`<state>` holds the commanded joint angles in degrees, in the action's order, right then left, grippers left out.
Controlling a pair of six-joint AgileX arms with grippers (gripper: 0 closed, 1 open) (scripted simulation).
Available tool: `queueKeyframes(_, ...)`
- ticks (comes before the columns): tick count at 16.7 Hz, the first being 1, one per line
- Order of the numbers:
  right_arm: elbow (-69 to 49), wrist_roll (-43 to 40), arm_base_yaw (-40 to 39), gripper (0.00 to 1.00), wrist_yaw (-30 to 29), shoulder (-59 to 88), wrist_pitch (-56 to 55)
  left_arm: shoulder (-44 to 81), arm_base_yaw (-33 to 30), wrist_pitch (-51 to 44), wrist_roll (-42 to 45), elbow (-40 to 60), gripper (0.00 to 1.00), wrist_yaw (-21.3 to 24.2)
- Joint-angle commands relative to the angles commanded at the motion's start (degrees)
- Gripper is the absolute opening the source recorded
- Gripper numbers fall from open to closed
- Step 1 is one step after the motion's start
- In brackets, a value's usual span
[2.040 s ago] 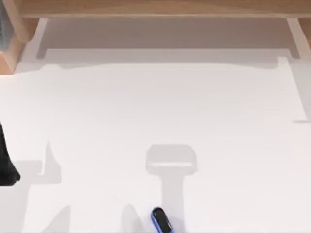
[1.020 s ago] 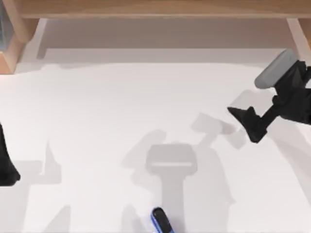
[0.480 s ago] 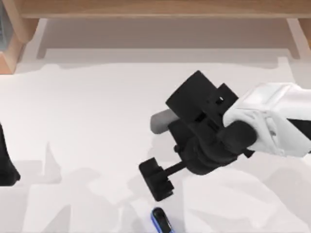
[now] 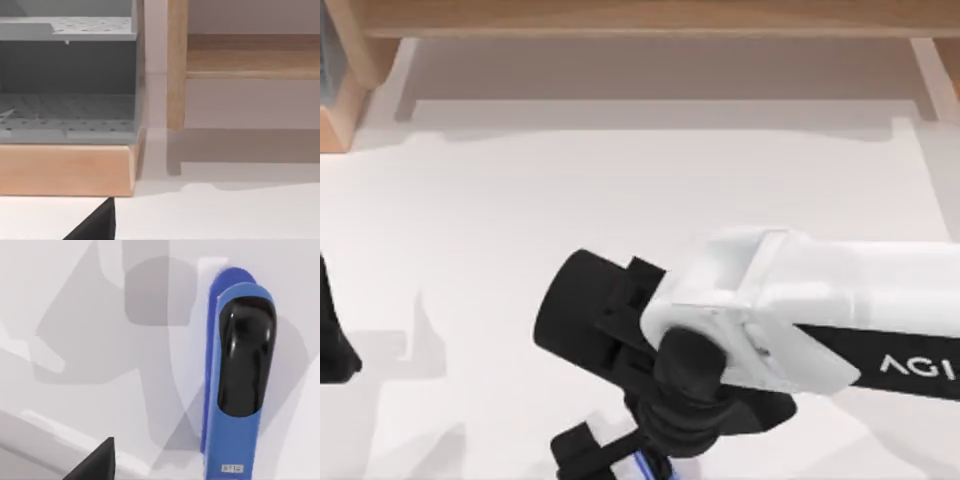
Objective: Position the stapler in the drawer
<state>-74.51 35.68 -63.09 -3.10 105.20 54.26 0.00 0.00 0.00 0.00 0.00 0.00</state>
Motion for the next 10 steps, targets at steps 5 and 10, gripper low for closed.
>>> queueKeyframes(5, -0.2, 0.3, -0.3, 1.00, -0.1, 0.1, 0.4, 0.0, 0.0, 0.0, 0.0, 0.0, 1.00, 0.0)
queueKeyframes(10, 2.1, 0.1, 0.0, 1.00, -0.2, 2.2, -3.7, 0.0, 0.0, 0.0, 0.0, 0.0, 1.00, 0.0)
